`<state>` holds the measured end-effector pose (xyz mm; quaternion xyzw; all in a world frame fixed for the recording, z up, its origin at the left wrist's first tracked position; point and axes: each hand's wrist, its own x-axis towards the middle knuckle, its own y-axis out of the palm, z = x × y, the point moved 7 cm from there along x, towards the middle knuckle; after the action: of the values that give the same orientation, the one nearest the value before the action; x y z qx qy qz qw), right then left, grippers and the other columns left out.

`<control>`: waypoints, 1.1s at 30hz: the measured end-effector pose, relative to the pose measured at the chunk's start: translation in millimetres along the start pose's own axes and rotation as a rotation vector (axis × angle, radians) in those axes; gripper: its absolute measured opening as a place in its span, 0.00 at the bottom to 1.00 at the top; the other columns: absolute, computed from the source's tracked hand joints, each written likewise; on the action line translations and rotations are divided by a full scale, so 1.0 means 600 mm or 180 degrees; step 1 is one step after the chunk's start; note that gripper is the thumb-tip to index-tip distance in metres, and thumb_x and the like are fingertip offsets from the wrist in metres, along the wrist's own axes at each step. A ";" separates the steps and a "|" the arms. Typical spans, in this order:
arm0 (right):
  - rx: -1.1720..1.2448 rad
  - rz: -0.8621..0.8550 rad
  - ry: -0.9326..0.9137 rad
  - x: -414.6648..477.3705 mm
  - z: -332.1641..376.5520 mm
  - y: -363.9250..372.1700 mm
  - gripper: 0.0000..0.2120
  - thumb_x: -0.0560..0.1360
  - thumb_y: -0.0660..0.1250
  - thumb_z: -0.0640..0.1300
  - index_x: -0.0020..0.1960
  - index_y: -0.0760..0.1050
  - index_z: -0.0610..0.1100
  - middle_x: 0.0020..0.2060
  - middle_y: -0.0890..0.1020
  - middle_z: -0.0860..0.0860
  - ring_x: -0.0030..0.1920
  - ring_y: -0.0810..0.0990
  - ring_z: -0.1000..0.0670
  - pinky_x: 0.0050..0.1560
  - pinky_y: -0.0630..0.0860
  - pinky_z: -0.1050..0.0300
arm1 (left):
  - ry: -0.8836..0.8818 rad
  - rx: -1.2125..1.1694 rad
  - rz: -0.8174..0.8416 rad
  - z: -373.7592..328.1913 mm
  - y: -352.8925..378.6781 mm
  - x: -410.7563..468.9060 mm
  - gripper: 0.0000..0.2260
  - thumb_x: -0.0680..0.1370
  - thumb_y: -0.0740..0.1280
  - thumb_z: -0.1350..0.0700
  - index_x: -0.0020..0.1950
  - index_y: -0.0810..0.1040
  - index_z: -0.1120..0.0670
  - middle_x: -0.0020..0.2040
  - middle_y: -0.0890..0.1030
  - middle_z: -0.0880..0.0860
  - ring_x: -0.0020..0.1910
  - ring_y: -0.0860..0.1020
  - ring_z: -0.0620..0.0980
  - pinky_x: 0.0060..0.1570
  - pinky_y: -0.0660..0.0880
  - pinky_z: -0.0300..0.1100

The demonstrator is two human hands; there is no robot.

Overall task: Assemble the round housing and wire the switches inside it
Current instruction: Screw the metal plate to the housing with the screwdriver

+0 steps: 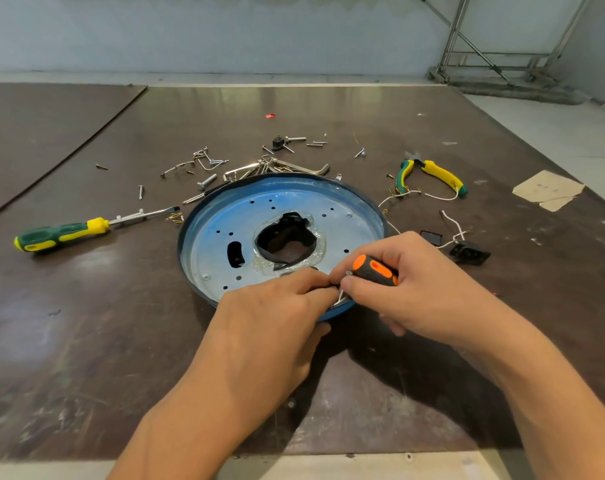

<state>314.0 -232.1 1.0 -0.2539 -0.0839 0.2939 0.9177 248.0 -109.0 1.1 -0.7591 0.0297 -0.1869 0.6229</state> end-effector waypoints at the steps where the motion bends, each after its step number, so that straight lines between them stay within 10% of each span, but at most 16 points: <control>1: 0.0015 0.0004 -0.0003 0.000 0.000 0.000 0.06 0.78 0.69 0.44 0.46 0.84 0.51 0.27 0.77 0.46 0.22 0.74 0.54 0.25 0.72 0.60 | -0.0004 0.0011 0.0000 0.000 0.000 0.000 0.18 0.71 0.74 0.50 0.60 0.81 0.42 0.58 0.80 0.38 0.48 0.83 0.44 0.37 0.80 0.42; 22: 0.0328 -0.0086 -0.0219 -0.011 0.002 -0.019 0.09 0.75 0.69 0.40 0.49 0.84 0.52 0.33 0.84 0.38 0.21 0.74 0.50 0.27 0.71 0.64 | -0.0139 0.0115 -0.0070 0.002 -0.001 -0.001 0.15 0.71 0.74 0.49 0.58 0.82 0.43 0.57 0.81 0.39 0.45 0.83 0.45 0.33 0.74 0.38; 33: 0.0035 -0.0333 -0.0316 -0.001 0.011 -0.015 0.05 0.76 0.72 0.38 0.43 0.84 0.45 0.23 0.77 0.57 0.23 0.73 0.58 0.27 0.67 0.70 | -0.0153 0.0185 -0.0034 0.002 -0.001 -0.001 0.13 0.73 0.72 0.48 0.58 0.82 0.44 0.58 0.80 0.39 0.45 0.82 0.46 0.33 0.74 0.39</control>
<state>315.9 -236.1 11.5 -0.2292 -0.1408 0.2581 0.9279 247.8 -107.6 1.1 -0.7451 0.0053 -0.1727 0.6442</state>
